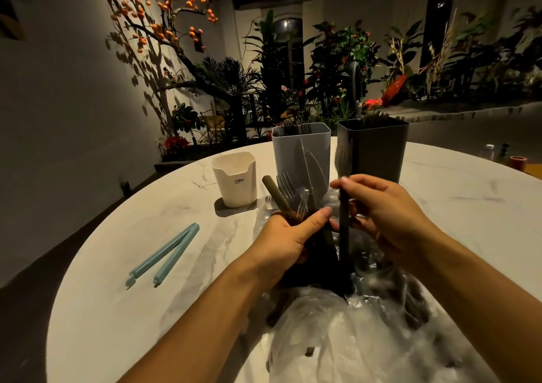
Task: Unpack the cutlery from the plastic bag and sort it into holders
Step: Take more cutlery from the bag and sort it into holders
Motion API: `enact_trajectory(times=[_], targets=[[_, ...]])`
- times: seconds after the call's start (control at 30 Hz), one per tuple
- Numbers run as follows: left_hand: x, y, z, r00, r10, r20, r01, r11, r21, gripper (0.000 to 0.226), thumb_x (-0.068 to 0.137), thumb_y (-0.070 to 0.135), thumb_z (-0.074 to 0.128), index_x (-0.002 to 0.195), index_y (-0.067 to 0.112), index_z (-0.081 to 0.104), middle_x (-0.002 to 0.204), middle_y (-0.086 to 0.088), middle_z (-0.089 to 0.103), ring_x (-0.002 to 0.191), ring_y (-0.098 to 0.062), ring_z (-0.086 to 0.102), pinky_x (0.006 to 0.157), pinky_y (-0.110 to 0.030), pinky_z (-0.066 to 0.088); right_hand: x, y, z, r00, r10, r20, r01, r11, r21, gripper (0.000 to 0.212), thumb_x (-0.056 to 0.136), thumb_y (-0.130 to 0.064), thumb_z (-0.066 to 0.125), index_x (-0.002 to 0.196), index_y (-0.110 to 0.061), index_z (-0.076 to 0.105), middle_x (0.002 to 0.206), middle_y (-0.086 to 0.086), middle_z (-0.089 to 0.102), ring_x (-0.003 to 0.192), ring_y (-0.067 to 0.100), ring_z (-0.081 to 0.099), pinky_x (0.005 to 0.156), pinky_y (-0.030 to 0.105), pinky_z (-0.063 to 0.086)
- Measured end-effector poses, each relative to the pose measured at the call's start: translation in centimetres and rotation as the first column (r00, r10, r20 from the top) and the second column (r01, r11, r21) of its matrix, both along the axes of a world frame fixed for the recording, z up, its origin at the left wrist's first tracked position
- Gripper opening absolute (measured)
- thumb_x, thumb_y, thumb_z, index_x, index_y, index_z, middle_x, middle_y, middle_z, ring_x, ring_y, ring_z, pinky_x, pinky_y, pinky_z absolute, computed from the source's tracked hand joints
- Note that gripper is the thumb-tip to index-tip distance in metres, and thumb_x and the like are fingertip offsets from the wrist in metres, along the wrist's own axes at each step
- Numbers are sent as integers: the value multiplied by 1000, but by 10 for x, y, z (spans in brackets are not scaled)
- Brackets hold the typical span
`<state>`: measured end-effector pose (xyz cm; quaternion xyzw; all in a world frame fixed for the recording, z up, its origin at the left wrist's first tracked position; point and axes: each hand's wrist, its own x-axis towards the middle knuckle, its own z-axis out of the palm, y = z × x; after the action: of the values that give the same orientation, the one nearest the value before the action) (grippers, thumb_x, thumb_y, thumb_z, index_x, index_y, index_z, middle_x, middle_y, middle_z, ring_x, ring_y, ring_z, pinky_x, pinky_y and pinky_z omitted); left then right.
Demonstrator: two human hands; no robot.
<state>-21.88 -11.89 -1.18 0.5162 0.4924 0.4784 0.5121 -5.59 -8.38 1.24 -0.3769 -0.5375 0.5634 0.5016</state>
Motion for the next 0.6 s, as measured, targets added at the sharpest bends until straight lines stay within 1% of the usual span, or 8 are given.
enact_trajectory(times=[0.03,0.07,0.13,0.2,0.3,0.43,0.5,0.6], targets=[[0,-1,0,1000,-6,-16,6,1000,11,41,78,52,66,88,15,81,99,-16,75,106,-50,61,100,-53,50,1,0,1,1000,-26,0,26,999,28,21,93,-24,60,98,-9,73,93,10,68,87,23,65,82,40,59],[1,-1,0,999,-8,-33,8,1000,17,40,80,52,64,85,16,81,95,-11,76,102,-45,64,98,-50,52,2,-1,2,999,-34,22,33,997,66,20,92,-25,60,97,-11,73,88,6,68,82,18,64,76,34,58],[1,-2,2,999,-18,-43,19,1000,14,38,90,48,58,82,17,77,81,-2,74,86,-24,69,81,-33,59,0,-5,1,997,-1,79,-9,993,120,21,89,-26,62,98,-10,72,80,2,69,70,10,65,62,21,53],[1,-3,5,999,-36,-9,36,999,2,40,99,43,51,80,14,69,67,2,68,70,-10,68,65,-22,54,-4,-7,-1,992,28,123,-42,993,114,20,91,-24,62,99,-9,71,78,2,70,67,9,66,57,19,50],[1,-2,5,999,-23,34,23,1000,3,45,101,46,48,71,17,64,66,-1,62,68,-15,63,68,-25,51,-6,-6,0,997,-2,71,-2,999,55,21,100,-22,53,92,-8,66,82,8,67,72,17,63,61,26,52],[1,-1,5,993,-57,107,56,998,15,48,102,45,44,66,16,55,68,-3,55,69,-17,54,76,-30,46,-5,-5,5,992,-115,-52,114,993,-31,25,106,-21,41,92,-8,58,75,6,66,74,18,64,70,31,56],[1,-3,6,970,-141,196,142,990,9,44,101,44,45,69,14,52,64,-5,46,64,-20,49,75,-35,46,-4,-4,6,992,-105,-66,102,994,-49,23,106,-20,39,93,-8,55,72,6,61,68,17,61,62,28,54],[1,-6,9,927,-259,271,271,963,-5,43,100,45,47,71,13,48,60,-3,36,50,-15,40,61,-31,45,-6,-4,5,1000,-13,7,14,1000,-25,18,105,-20,44,98,-9,57,66,1,49,51,9,43,45,20,36]])
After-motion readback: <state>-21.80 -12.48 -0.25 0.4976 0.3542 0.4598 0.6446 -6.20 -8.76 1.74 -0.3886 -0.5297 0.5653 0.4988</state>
